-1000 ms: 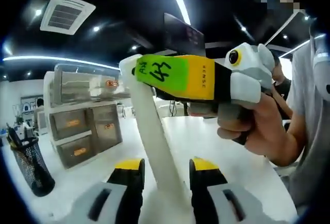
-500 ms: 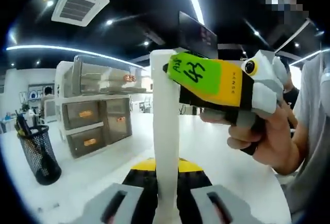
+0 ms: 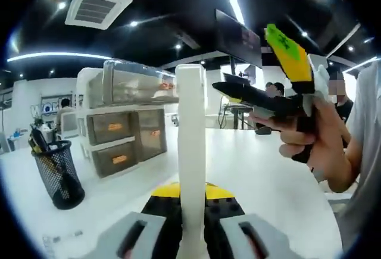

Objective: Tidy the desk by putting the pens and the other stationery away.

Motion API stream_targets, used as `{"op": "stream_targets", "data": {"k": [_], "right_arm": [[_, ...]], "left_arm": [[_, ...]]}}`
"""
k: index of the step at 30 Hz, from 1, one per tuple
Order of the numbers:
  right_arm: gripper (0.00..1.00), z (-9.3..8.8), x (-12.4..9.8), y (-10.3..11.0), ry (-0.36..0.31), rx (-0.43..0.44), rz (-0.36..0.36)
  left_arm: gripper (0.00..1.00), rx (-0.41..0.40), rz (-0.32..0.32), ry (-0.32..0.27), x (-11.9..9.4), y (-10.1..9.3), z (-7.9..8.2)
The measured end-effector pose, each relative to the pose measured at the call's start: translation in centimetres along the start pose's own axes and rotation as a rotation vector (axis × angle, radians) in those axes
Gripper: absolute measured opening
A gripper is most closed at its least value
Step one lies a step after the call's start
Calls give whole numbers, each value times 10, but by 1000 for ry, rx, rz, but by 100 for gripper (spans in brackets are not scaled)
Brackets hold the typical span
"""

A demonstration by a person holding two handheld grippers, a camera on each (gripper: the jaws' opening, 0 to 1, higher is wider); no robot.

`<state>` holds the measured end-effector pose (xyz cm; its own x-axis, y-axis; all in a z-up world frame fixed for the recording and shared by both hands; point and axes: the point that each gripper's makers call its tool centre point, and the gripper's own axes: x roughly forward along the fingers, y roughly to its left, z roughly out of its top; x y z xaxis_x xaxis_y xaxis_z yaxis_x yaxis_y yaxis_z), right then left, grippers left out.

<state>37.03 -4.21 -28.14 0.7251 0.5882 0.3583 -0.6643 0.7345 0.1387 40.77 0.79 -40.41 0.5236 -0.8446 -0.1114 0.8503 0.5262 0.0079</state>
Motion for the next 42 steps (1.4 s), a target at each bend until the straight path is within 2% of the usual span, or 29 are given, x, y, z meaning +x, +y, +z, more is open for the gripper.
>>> {"op": "stream_targets", "data": {"k": [1, 3, 4, 6, 8, 9, 10, 12, 13, 15, 18, 19, 20, 24, 26, 30, 31, 33, 35, 36, 39, 40, 42], "right_arm": [[76, -1, -3, -2, 12, 26, 20], [71, -5, -19, -8, 67, 128, 113], [70, -6, -23, -11, 86, 138, 134], [75, -11, -35, -27, 148, 113, 154], [84, -16, -45, -54, 221, 33, 164], [87, -17, -47, -60, 242, 14, 178], [87, -22, -51, -71, 297, -25, 217], [83, -32, -58, -77, 397, -22, 296], [83, -36, -62, -80, 460, 26, 341], [85, -46, -67, -75, 546, 26, 448], [86, -68, -65, -85, 640, -117, 516], [87, -76, -63, -87, 666, -170, 536], [90, -79, -61, -87, 673, -187, 547], [91, -92, -53, -81, 732, -123, 629], [88, -105, -55, -78, 794, -129, 707], [86, -130, -56, -87, 823, -156, 726], [81, -135, -59, -91, 831, -160, 723], [72, -136, -54, -104, 775, -184, 675], [70, -136, -57, -111, 790, -142, 626], [70, -130, -54, -107, 724, -130, 645], [64, -125, -49, -108, 685, -1, 593], [64, -125, -50, -105, 693, 35, 597], [64, -125, -49, -105, 691, 20, 602]], "left_arm": [[11, -3, 4, 0, 0, 1, 0], [11, -5, 20, -2, -2, 5, 1], [11, -4, 26, -4, -2, 7, 2], [11, 5, 39, -12, -4, 10, 4], [11, 20, 49, -19, -5, 12, 7], [11, 28, 53, -20, -5, 14, 8], [11, 46, 62, -17, -5, 15, 8], [11, 57, 65, -12, -5, 16, 8], [11, 68, 67, -10, -5, 15, 7], [11, 107, 75, 2, -4, 15, 5], [11, 115, 82, 8, -3, 15, 4], [11, 142, 91, 17, -3, 16, 3], [11, 182, 105, 26, -4, 19, 3], [11, 235, 120, 25, -6, 18, 6], [11, 267, 132, 22, -7, 19, 8], [11, 271, 139, 33, -7, 21, 6], [11, 271, 140, 36, -7, 22, 4], [11, 272, 150, 47, -6, 25, 1], [11, 281, 160, 64, -5, 27, -2], [11, 286, 161, 63, -5, 28, -2], [11, 311, 166, 70, -4, 26, -1], [11, 327, 165, 67, -3, 25, 1], [11, 364, 168, 57, -3, 22, 5]]}}
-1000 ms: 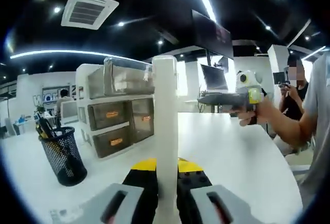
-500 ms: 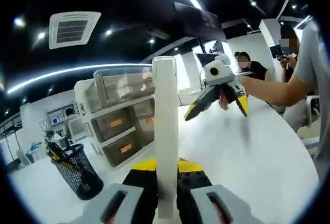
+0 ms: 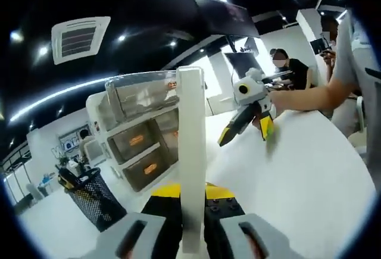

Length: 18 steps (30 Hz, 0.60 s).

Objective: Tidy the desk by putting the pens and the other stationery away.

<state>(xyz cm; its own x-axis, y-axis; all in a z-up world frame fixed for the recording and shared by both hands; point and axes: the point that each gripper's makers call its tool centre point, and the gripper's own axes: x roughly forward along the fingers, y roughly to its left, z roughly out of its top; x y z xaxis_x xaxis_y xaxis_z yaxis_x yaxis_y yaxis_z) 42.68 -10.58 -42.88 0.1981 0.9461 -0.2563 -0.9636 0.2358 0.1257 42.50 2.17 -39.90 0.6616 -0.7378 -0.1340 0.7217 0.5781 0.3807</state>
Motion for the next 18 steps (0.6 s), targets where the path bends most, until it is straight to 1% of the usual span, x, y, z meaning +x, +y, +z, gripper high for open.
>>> {"op": "stream_targets", "data": {"k": [2, 4, 6, 9, 12, 13, 14, 15, 17, 18], "right_arm": [[64, 2, -3, -3, 7, -44, -20], [64, 4, -7, -5, 2, -40, -27], [64, 9, -9, -6, -16, -31, -39], [62, 13, -12, -6, -19, -37, -63], [62, 17, -14, -6, -23, -45, -77], [61, 18, -14, -6, -30, -49, -81], [61, 18, -14, -7, -31, -50, -82], [61, 16, -13, -8, -21, -48, -90], [61, 11, -13, -10, 3, -59, -100], [61, 9, -12, -10, 11, -62, -102]], "left_arm": [[11, 94, 12, -7, -1, -3, 7], [11, 192, 31, -4, -3, -6, 12], [11, 291, 55, -1, -5, -10, 18], [11, 464, 116, 22, -7, -14, 24], [11, 644, 156, 56, -8, -21, 27], [11, 636, 140, 56, -6, -27, 25], [11, 592, 113, 54, -5, -32, 24], [11, 589, 114, 60, -6, -31, 24], [11, 650, 151, 91, -9, -25, 24], [11, 658, 161, 97, -11, -23, 25]]}}
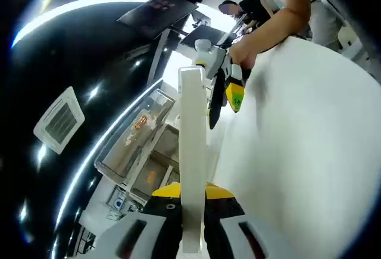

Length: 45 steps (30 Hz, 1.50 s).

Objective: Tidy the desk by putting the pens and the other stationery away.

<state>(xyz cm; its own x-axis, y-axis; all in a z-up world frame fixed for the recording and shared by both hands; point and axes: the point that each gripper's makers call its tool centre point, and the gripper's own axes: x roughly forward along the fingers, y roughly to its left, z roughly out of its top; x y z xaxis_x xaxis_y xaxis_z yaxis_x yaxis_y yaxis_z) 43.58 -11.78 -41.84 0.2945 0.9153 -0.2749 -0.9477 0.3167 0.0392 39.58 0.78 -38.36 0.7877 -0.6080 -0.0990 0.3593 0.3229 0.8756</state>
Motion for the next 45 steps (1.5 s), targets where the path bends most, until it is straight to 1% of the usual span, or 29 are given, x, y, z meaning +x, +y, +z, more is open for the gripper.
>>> {"op": "stream_targets", "data": {"k": [1, 2, 3, 5, 6, 8, 11, 13, 14, 16, 17, 18, 19, 20, 21, 23, 24, 26, 27, 28, 30, 33, 34, 35, 36, 38, 39, 43, 45], "right_arm": [[60, -2, 0, 0, 4, -1, -2], [60, -8, 1, -2, 32, 9, -11], [59, -10, 2, -3, 42, 9, -14], [59, -12, 4, -2, 50, 0, -18], [59, -12, 4, -2, 55, -2, -19], [59, -13, 5, 0, 65, -10, -12], [59, -12, 4, -2, 69, -24, -25], [58, -15, 6, 0, 83, -35, -25], [58, -18, 6, 0, 99, -40, -26], [58, -21, 7, -1, 110, -41, -32], [58, -23, 7, -2, 118, -41, -35], [58, -25, 8, -3, 126, -39, -37], [58, -26, 8, -5, 131, -36, -38], [58, -27, 8, -5, 134, -36, -38], [58, -28, 8, -5, 143, -40, -38], [58, -27, 8, -6, 144, -47, -44], [58, -27, 8, -6, 141, -47, -45], [58, -26, 8, -7, 134, -50, -46], [58, -25, 8, -7, 130, -46, -53], [58, -25, 8, -8, 128, -42, -55], [58, -25, 8, -10, 128, -39, -57], [58, -24, 6, -11, 135, -51, -57], [57, -23, 5, -11, 133, -56, -57], [57, -22, 4, -12, 128, -57, -59], [57, -19, 3, -13, 114, -52, -60], [57, -17, 2, -15, 105, -44, -64], [57, -17, 2, -15, 105, -43, -65], [56, -16, 1, -12, 108, -54, -69], [56, -15, 1, -10, 101, -57, -64]], "left_arm": [[11, 4, 8, 4, -1, 2, 1], [11, 4, 21, 11, -4, 6, 2], [11, 2, 25, 21, -7, 8, 5], [11, 20, 7, 55, -12, 7, 10], [11, 52, -14, 76, -16, 8, 12], [11, 77, -59, 95, -20, 8, 20], [11, 172, -123, 121, -26, 13, 33], [11, 270, -144, 152, -32, 20, 39], [11, 302, -155, 164, -35, 23, 40], [11, 368, -181, 180, -42, 32, 46], [11, 370, -187, 182, -44, 38, 51], [11, 360, -192, 182, -45, 50, 57], [11, 318, -199, 172, -44, 60, 68], [11, 290, -199, 164, -44, 65, 73], [11, 247, -195, 145, -42, 78, 83], [11, 227, -193, 134, -39, 91, 92], [11, 221, -190, 132, -36, 103, 99], [11, 207, -190, 131, -32, 118, 107], [11, 172, -208, 140, -28, 127, 112], [11, 158, -216, 138, -23, 135, 116], [11, 151, -222, 139, -15, 149, 121], [11, 159, -210, 168, 10, 174, 120], [11, 166, -207, 190, 20, 182, 116], [11, 168, -206, 200, 26, 185, 114], [11, 157, -216, 223, 36, 190, 108], [11, 125, -244, 252, 50, 190, 98], [11, 119, -249, 256, 52, 190, 97], [11, 48, -296, 276, 85, 179, 78], [11, 37, -308, 306, 100, 175, 67]]}}
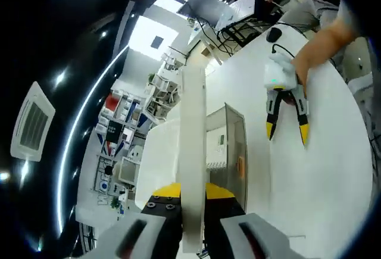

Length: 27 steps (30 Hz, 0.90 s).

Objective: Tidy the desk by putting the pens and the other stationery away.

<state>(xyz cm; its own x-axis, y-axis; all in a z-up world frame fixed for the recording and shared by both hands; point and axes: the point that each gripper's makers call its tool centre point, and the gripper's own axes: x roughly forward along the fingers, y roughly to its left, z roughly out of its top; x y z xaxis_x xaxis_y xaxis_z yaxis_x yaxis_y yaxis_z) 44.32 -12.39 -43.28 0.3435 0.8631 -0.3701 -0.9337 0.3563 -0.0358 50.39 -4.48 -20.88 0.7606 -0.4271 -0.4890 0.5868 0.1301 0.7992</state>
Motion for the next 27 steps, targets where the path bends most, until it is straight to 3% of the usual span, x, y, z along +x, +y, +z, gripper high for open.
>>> {"op": "stream_targets", "data": {"k": [4, 6, 11, 21, 27], "right_arm": [[56, -1, 1, 4, -1, -1, -1], [56, -4, 5, 10, 11, -16, 6], [56, -5, 5, 17, 27, -37, 15], [56, 1, 4, 14, 9, -32, 20], [57, -2, 4, 12, 23, -31, 23]], "left_arm": [[11, 10, -22, 56, 27, 2, -12], [11, -4, -47, 111, 46, 3, -22], [11, -27, -87, 114, 65, -3, -27], [11, 92, -30, 192, 88, -3, -41], [11, 128, 16, 214, 97, 7, -45]]}}
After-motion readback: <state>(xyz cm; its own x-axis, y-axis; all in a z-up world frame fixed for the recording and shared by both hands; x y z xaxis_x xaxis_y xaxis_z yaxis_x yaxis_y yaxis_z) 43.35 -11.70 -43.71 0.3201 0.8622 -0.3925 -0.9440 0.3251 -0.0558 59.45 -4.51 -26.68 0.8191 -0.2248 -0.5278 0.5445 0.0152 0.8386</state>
